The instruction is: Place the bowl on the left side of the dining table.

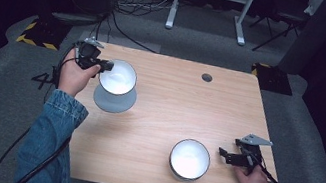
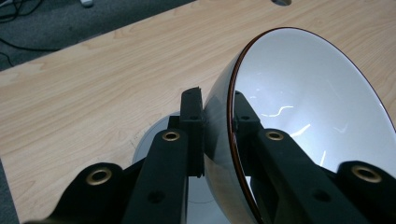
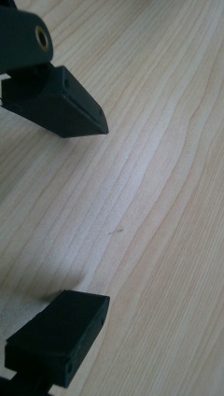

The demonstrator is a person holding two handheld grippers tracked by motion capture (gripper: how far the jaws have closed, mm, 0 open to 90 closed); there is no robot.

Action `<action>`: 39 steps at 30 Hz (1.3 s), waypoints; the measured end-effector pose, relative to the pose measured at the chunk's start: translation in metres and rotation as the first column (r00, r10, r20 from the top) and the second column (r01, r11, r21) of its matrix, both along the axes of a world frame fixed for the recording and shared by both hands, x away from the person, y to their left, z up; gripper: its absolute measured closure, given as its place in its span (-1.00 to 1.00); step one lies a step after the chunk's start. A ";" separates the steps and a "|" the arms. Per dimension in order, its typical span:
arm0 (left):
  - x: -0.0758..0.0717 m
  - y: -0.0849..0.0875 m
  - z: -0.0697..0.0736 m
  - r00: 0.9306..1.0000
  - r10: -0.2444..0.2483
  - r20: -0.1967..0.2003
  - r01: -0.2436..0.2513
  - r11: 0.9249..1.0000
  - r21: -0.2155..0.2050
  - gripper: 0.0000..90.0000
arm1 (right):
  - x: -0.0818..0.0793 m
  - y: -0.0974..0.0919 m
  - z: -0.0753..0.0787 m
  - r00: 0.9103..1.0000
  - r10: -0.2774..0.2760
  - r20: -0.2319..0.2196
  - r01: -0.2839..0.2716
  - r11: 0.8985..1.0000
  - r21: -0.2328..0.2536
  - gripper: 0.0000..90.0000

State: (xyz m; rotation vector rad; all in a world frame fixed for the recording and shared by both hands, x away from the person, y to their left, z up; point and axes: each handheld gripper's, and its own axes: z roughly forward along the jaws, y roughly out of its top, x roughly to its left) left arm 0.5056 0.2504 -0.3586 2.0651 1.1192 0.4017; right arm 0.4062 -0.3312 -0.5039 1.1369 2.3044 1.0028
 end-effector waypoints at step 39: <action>0.040 0.006 -0.081 0.988 0.038 -0.147 -0.047 0.997 -0.054 0.76 | 0.000 0.001 0.000 1.000 -0.007 -0.001 0.007 1.000 0.001 -0.67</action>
